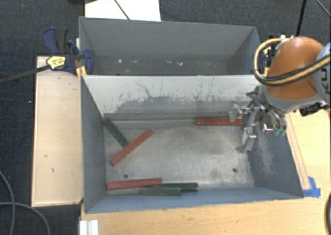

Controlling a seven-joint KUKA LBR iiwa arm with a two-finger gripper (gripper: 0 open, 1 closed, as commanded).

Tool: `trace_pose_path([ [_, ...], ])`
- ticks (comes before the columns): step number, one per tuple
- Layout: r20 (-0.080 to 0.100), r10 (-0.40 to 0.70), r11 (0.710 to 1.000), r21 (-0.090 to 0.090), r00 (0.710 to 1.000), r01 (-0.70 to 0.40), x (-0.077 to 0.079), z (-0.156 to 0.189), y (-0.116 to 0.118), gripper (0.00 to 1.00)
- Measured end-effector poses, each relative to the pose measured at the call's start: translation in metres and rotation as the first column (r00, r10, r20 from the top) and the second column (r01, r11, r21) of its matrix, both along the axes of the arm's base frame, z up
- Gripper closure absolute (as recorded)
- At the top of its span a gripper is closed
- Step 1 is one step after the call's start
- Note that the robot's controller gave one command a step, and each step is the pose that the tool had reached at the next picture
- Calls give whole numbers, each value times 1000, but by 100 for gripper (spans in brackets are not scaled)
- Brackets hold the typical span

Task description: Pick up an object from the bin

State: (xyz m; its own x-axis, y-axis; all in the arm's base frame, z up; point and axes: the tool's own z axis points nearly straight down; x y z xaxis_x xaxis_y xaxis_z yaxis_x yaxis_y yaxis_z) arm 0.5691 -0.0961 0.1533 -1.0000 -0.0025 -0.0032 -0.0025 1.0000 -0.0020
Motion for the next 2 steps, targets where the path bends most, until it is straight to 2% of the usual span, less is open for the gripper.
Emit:
trace_pose_path([
  [1, -2, 76, 997, 4, 997, -75, 11, 10, 39, 0],
  [2, 1, -4, 1000, 2, 1000, 4, 15, 27, 72, 0],
])
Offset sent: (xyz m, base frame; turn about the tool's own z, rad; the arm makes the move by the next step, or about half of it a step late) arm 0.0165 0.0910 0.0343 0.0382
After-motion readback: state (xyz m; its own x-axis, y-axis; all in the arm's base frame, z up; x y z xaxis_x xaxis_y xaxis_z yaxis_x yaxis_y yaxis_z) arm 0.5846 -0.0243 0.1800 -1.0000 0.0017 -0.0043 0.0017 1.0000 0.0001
